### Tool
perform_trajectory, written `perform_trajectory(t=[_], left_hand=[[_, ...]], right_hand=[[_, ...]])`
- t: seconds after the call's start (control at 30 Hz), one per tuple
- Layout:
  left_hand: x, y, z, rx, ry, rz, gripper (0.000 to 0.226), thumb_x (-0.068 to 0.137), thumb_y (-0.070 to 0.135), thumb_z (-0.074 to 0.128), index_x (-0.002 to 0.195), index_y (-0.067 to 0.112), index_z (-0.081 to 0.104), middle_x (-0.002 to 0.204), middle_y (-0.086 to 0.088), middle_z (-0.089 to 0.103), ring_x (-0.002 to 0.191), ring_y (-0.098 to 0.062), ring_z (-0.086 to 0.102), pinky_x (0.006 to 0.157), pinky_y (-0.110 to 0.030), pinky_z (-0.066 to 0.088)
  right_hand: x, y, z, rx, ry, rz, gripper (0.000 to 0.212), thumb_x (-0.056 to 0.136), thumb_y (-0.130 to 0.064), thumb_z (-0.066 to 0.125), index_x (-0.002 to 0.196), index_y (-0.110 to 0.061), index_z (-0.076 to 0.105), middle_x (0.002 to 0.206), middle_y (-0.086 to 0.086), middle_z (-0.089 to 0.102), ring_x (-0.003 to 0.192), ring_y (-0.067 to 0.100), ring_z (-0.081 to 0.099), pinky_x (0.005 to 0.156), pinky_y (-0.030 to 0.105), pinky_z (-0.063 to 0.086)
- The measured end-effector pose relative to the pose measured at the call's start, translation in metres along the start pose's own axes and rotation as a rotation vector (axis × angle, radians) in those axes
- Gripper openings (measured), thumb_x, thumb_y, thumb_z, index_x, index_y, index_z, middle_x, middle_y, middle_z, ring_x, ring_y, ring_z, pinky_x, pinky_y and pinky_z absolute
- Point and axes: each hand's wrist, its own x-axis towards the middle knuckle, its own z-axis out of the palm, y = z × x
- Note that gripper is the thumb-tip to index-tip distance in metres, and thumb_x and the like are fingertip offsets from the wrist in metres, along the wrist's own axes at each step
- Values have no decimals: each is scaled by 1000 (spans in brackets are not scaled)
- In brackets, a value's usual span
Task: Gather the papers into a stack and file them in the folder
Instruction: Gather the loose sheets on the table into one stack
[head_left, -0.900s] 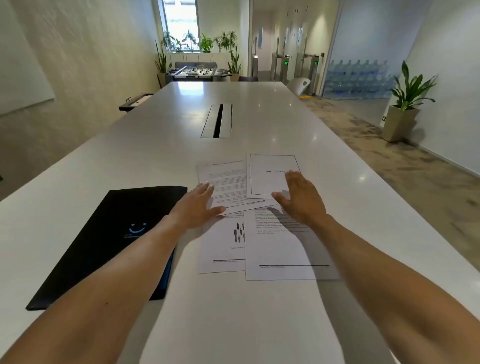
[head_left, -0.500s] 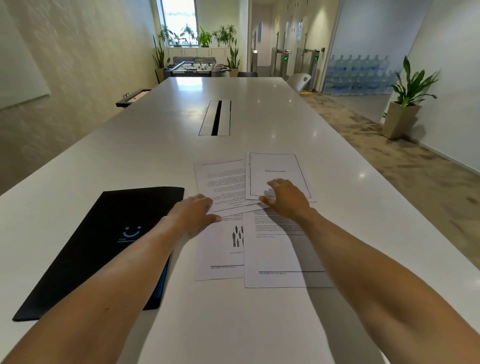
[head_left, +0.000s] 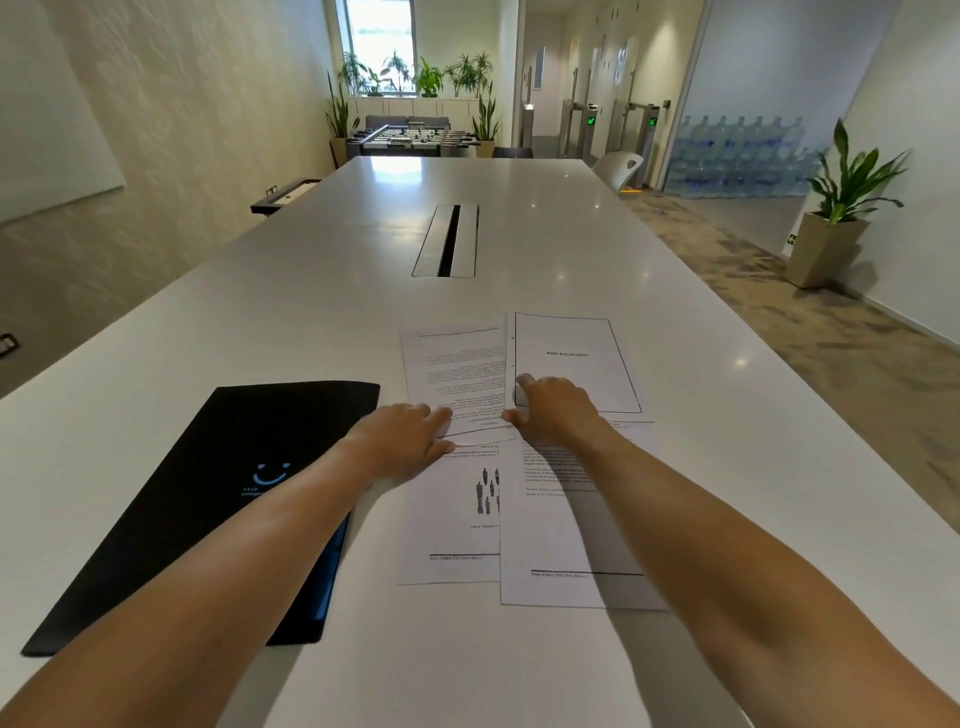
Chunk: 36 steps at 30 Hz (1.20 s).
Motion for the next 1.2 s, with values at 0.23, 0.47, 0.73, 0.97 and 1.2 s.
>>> perform_trajectory(t=[0.23, 0.47, 0.73, 0.97, 1.2], left_hand=[[-6, -2, 7, -51, 73, 45, 43, 97, 54, 25, 124, 24, 41, 105, 0, 63, 82, -16, 61, 72, -33, 52], [-10, -8, 9, -91, 105, 45, 48, 97, 61, 21, 122, 25, 40, 105, 2, 62, 79, -14, 60, 69, -30, 52], [-17, 1, 13, -238, 200, -95, 30, 98, 36, 35, 122, 21, 47, 113, 1, 64, 84, -14, 61, 72, -29, 52], [-12, 7, 9, -430, 175, -304, 23, 90, 10, 53, 111, 17, 59, 108, 0, 67, 86, -18, 62, 77, -33, 52], [-3, 8, 12, -501, 219, -475, 29, 96, 9, 45, 122, 16, 57, 115, -5, 68, 100, -24, 63, 90, -41, 50]], right_hand=[[-1, -5, -3, -235, -34, -150, 54, 95, -18, 42, 145, -8, 24, 97, 17, 65, 83, 36, 62, 57, 38, 40], [-3, 0, -10, -171, -21, -107, 55, 93, -8, 43, 145, -4, 25, 97, 18, 65, 81, 37, 62, 59, 38, 40], [-3, -11, -36, -29, 260, -21, 17, 90, -4, 55, 107, -3, 56, 93, 14, 69, 75, 31, 66, 62, 37, 54], [-22, -65, -24, -75, 198, -243, 24, 90, 1, 54, 114, -2, 53, 93, 12, 68, 69, 25, 66, 63, 38, 59], [-44, -77, 7, 38, 46, -280, 30, 93, -35, 51, 111, -10, 56, 93, 10, 68, 82, 31, 66, 63, 32, 44]])
